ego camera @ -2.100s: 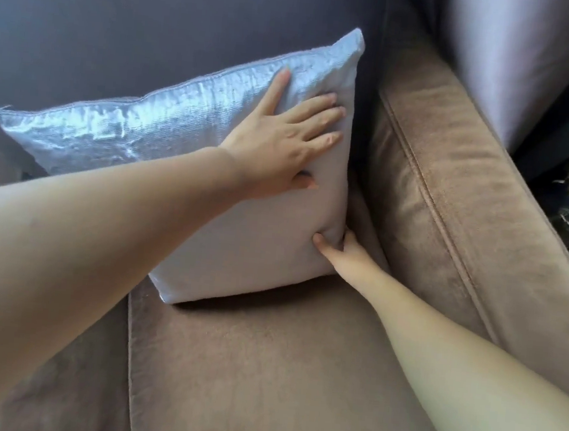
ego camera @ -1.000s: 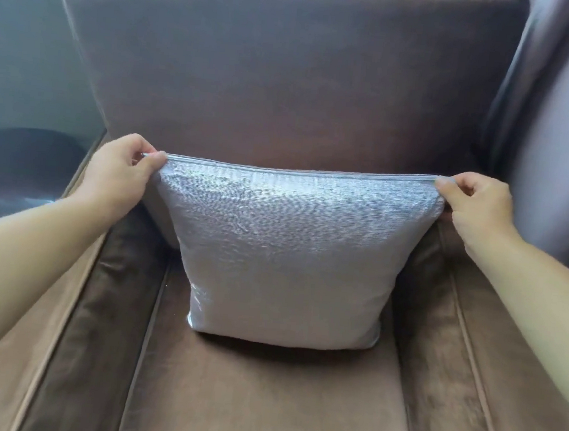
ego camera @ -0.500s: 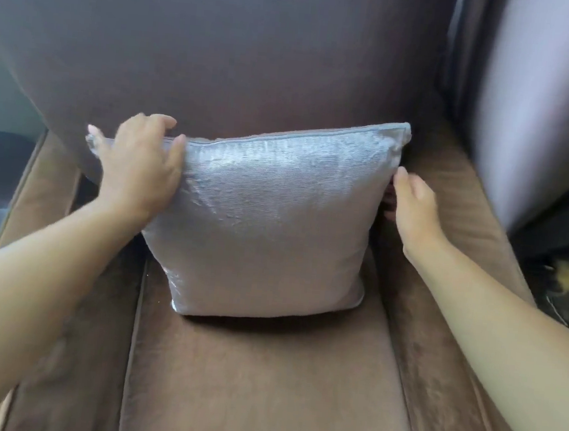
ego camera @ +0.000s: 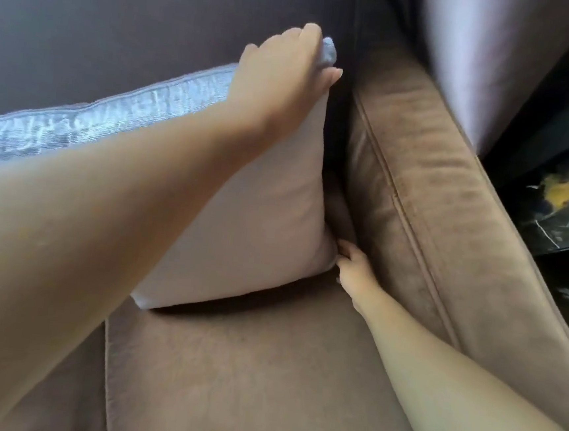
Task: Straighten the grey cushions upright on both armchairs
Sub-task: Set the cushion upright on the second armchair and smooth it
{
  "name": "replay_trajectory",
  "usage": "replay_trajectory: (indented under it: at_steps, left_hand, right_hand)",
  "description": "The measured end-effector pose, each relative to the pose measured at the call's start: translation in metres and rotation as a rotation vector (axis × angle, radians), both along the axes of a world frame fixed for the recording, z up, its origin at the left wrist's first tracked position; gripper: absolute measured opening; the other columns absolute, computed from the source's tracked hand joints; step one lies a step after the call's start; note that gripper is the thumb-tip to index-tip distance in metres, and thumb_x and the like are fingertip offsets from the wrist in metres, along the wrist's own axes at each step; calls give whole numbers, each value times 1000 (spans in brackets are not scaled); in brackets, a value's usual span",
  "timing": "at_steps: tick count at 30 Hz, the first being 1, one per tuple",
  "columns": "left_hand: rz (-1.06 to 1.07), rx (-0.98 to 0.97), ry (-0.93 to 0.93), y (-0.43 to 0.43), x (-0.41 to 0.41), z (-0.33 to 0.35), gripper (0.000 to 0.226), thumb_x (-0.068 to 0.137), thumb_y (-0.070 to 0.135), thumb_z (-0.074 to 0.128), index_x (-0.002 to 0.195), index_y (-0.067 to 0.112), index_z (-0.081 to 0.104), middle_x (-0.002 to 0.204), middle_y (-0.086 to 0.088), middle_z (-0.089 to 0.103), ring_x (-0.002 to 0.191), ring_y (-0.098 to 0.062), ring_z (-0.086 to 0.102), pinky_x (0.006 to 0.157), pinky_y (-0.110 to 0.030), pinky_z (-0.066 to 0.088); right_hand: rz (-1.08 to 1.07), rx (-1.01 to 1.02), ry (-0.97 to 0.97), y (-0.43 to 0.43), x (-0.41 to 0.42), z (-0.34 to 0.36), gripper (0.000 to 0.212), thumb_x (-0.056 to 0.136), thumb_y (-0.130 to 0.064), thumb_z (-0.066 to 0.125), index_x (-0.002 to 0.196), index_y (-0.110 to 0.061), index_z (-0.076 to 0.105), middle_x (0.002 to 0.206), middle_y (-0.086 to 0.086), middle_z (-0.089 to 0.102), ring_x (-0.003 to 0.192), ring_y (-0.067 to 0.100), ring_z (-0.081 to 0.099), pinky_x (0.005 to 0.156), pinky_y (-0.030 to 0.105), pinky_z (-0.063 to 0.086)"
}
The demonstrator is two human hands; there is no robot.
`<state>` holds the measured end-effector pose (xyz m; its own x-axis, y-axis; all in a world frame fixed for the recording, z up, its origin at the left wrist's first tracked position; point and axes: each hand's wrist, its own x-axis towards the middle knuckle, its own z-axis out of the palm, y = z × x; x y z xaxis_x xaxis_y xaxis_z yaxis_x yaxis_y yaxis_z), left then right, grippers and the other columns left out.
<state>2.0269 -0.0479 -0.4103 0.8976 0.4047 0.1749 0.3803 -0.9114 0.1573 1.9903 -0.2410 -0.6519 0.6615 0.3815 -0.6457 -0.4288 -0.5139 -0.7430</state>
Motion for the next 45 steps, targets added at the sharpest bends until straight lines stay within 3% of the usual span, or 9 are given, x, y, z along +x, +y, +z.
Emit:
replay_trajectory:
  at_steps: [5,10,13,17,23,29,33,37,45]
  left_hand:
    - [55,-95,-221,5,-8,6,22,94,30,46,96,8,49,99,-12,62,95,-36,53,76,-41,38]
    - [64,-107,-322,16,-22,17,29,93,36,48,89,7,52,86,-6,50,85,-33,47,72,-39,36]
    - [80,-117,-339,25,-25,21,28,92,37,50,86,9,50,84,-5,50,82,-29,45,67,-34,29]
    - [123,-203,-368,41,-26,18,23,92,34,52,84,15,42,81,3,48,78,-14,39,63,-25,26]
    - [225,-363,-374,41,-25,-4,27,94,36,54,78,19,40,69,9,42,74,-15,39,61,-21,33]
    - [92,-268,-335,25,-20,5,27,94,40,53,99,14,58,93,6,61,88,-17,55,74,-32,41]
    - [-98,-179,-290,11,-55,10,39,94,29,54,125,6,59,125,-10,65,113,-30,60,94,-38,44]
    - [-163,-40,-178,8,-138,-21,55,84,17,68,136,4,56,149,-15,51,139,-35,47,115,-53,36]
    - [214,-71,-179,57,-296,-54,67,94,26,65,153,9,37,165,-7,28,153,-26,24,124,-49,23]
  right_hand:
    - [-12,6,15,-2,-2,-16,42,95,12,42,130,-2,59,109,8,60,103,22,54,72,23,42]
    - [89,-85,-116,-2,-6,-30,8,92,1,60,95,6,65,82,12,60,81,20,52,68,31,40]
    - [204,-143,-236,-11,-9,-23,19,94,-7,60,75,-4,59,66,6,57,61,19,53,60,32,42]
    - [358,-331,-345,-34,-17,-24,30,99,-27,56,74,-10,57,75,18,68,73,38,66,66,43,55]
    - [444,-483,-251,-30,-12,-19,29,102,-31,50,93,-7,64,97,23,69,94,42,66,73,36,48]
    - [326,-426,-121,-31,-14,-33,20,97,-34,52,89,-17,58,94,22,72,86,42,71,77,53,61]
    - [412,-503,-211,-16,-31,33,24,96,-31,56,107,-9,60,108,20,70,101,40,68,80,37,55]
    - [667,-429,-319,18,-64,97,22,98,-29,52,95,-11,63,103,10,69,99,33,64,76,34,46]
    - [948,-34,-631,136,-119,210,15,95,-30,55,104,-24,65,95,0,73,94,25,66,86,41,53]
